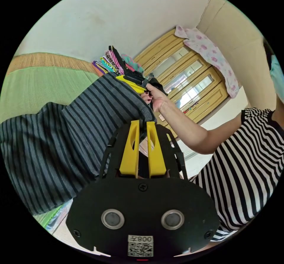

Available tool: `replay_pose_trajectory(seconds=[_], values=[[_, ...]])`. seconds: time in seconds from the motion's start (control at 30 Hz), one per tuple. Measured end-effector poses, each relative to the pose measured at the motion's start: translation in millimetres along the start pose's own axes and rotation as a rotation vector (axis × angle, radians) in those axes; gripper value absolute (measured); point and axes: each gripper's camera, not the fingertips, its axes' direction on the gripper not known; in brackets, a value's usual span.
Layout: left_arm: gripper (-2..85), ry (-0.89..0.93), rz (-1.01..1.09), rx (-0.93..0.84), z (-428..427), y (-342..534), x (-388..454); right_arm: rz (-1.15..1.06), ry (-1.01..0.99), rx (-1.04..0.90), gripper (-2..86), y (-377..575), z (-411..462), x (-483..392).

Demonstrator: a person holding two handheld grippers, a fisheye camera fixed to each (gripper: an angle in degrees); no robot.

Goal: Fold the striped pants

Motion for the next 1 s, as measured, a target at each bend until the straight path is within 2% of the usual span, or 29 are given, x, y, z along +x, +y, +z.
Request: replay_pose_trajectory(seconds=[0.13,0.43,0.83,1.0], values=[[3.6,-0.006,-0.081,0.173,-101.3,24.5,-17.7,-0.051,-0.042,-0.035,4.3,10.4,76.7,-52.5],[3.9,-0.046,-0.357,0.458,-272.9,103.6,-74.1,-0.122,0.063,-0.231,4.5,37.2,277.9,-126.0],[4.1,-0.074,-0.528,0.680,-410.3,159.6,-98.4,-0.158,0.111,-0.371,4.9,70.0,449.7,-167.0],[4.1,-0.106,-0.581,0.712,-451.0,165.6,-106.5,-0.148,0.109,-0.397,4.4,75.7,500.0,-169.0]])
